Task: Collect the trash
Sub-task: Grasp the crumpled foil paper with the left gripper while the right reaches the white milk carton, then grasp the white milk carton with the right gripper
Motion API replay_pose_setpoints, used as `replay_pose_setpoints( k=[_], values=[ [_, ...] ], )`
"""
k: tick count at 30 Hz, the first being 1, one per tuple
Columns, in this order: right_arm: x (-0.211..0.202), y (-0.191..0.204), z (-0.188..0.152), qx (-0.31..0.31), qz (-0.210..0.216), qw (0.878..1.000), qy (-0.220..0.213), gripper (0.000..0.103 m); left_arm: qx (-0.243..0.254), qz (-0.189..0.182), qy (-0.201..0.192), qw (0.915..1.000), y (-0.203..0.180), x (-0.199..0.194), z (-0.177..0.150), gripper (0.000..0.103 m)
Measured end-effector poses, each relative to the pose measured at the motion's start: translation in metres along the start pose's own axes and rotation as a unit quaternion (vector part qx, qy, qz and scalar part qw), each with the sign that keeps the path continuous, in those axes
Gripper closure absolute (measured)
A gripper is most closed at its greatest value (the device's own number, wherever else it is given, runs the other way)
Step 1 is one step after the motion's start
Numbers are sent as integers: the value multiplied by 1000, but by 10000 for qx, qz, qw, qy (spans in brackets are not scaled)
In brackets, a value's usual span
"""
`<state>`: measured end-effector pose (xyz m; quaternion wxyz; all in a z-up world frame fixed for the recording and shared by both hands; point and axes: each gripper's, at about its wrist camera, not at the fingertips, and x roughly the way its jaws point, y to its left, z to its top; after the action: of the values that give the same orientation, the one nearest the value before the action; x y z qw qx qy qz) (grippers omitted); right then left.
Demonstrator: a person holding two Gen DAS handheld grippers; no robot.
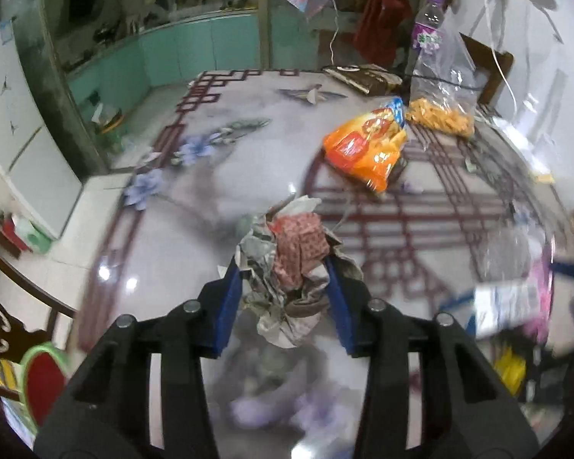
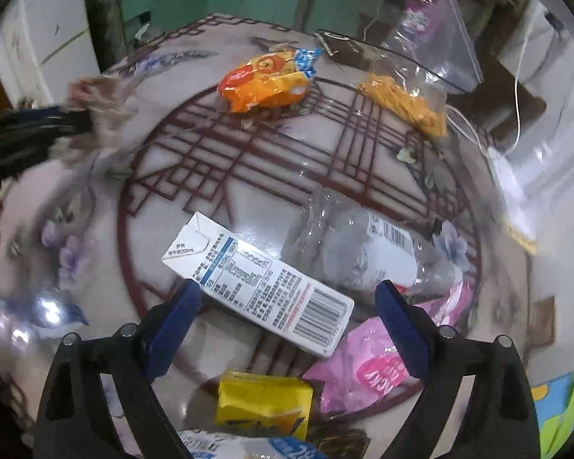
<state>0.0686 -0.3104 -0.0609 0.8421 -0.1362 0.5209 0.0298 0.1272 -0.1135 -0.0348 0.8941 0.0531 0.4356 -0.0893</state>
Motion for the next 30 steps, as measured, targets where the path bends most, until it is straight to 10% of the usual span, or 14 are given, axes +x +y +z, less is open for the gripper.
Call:
replay_pose_setpoints(
  k=[8, 12, 17, 21, 26, 28, 30],
  values=[
    [22, 18, -2, -458, -342, 9981, 240, 17, -740, -526, 54, 9959, 81, -72, -63, 60],
    [19, 28, 0, -736, -747, 9943, 170, 50, -933, 61, -37, 9956, 103, -76, -86, 60],
    [7, 32, 3, -671, -682, 9954, 95, 77, -1246, -54, -217, 9920, 115, -81, -84, 59],
    [-9, 15, 9, 234, 267, 9994, 33, 103, -1072, -121, -294, 9937, 110, -86, -84, 58],
    [-17, 0, 11, 922, 590, 9939, -111, 94, -1075, -159, -231, 9938, 117, -87, -89, 57],
    [-14, 0, 12, 993, 574, 9932, -180, 24, -1137, -206, -217, 9931, 121, -88, -91, 57],
    [-13, 1, 13, 964, 525, 9935, -301, 22, -1140, -209, -221, 9930, 122, -89, -92, 57]
  ],
)
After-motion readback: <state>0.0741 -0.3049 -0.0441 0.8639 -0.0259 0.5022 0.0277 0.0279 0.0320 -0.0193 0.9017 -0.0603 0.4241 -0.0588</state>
